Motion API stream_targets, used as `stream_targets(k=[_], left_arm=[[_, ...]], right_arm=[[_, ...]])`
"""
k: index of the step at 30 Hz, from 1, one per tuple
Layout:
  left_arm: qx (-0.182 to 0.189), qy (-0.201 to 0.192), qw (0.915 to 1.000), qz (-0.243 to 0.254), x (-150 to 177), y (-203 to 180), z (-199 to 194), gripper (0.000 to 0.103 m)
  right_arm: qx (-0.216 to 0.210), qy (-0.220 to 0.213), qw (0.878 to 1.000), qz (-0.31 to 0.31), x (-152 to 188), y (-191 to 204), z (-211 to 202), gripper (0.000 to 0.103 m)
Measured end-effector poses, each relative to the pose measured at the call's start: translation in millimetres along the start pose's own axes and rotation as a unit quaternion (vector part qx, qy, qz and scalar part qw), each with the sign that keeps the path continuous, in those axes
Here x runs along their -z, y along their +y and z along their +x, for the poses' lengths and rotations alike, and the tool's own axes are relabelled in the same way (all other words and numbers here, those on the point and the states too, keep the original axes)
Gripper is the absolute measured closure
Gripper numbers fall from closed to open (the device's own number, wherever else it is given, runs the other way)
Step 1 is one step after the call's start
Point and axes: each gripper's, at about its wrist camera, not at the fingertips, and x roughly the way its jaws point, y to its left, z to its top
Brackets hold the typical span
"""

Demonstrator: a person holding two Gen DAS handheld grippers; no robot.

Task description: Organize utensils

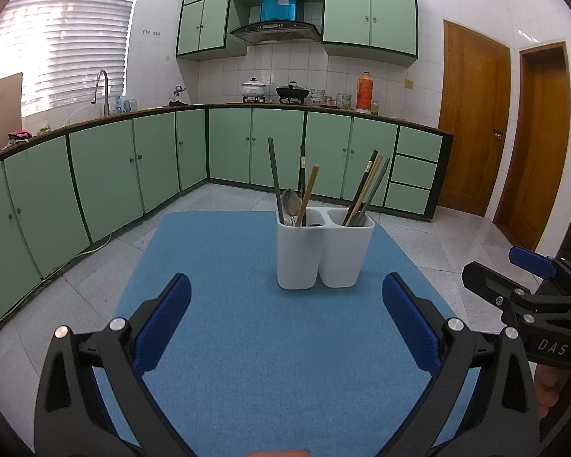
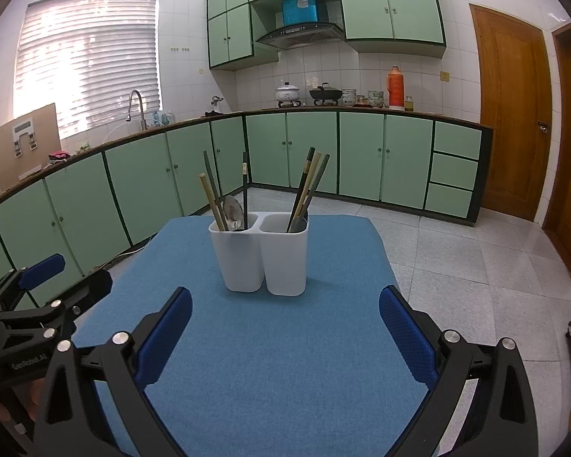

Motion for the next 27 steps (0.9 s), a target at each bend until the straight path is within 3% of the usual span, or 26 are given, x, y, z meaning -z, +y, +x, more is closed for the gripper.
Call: stream_targets(k=[27], left_arm=[[-0.006,-0.003,1.0,-0.007,-3.1,4.3,-0.4,0.006]], right_arm=[[-0.001,0.002,1.0,0.0,2.4,1.2,1.6,0.006]])
